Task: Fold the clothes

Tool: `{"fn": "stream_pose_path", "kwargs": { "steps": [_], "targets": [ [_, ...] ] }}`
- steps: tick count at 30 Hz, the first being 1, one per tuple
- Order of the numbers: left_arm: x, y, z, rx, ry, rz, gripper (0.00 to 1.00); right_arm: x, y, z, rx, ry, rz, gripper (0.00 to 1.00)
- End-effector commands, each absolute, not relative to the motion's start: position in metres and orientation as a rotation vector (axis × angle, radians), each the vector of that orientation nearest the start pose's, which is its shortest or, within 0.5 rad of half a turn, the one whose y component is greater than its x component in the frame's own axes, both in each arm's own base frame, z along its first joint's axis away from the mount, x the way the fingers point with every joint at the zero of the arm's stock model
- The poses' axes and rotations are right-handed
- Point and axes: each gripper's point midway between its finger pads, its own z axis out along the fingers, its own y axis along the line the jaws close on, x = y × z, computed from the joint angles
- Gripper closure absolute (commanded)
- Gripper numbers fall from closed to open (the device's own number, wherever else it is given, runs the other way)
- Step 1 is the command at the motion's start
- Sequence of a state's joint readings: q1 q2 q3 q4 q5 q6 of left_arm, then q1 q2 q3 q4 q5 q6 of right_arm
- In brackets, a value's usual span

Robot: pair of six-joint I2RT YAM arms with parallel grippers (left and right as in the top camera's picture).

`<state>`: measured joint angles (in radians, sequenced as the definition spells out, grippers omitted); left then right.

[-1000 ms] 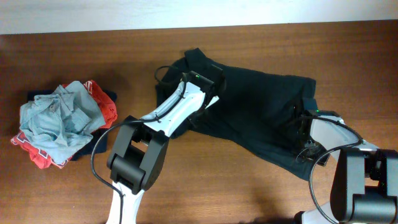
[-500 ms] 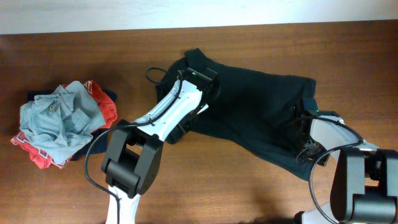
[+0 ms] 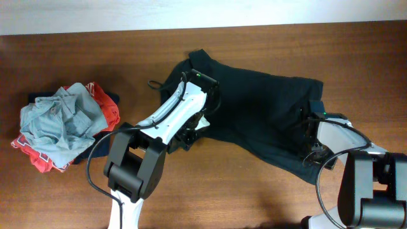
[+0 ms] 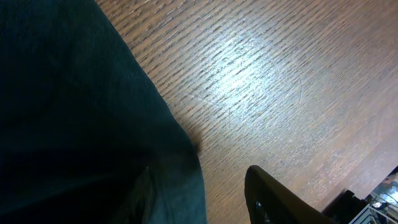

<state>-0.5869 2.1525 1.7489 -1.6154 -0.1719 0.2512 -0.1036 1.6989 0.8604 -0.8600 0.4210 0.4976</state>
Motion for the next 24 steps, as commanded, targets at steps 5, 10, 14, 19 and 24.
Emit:
{"fn": "stream_pose_path", "kwargs": {
  "steps": [5,10,14,19,24],
  "targets": [
    [0.250,-0.167,0.089,1.541,3.243,0.105,0.72,0.227,-0.083,-0.006,0.924,2.996,-0.579,0.48],
    [0.247,-0.167,0.090,1.544,3.251,0.102,0.62,0.227,-0.083,-0.006,0.924,2.996,-0.579,0.48],
    [0.278,-0.167,0.080,1.401,3.166,0.257,0.62,0.228,-0.083,-0.006,0.924,2.992,-0.576,0.48],
    [0.336,-0.139,0.098,0.887,3.041,0.659,0.76,0.229,-0.079,-0.008,0.893,3.016,-0.532,0.48],
    [0.370,-0.117,0.161,0.564,2.856,0.724,0.76,0.251,-0.053,-0.001,0.692,3.053,-0.242,0.50]
  ]
}}
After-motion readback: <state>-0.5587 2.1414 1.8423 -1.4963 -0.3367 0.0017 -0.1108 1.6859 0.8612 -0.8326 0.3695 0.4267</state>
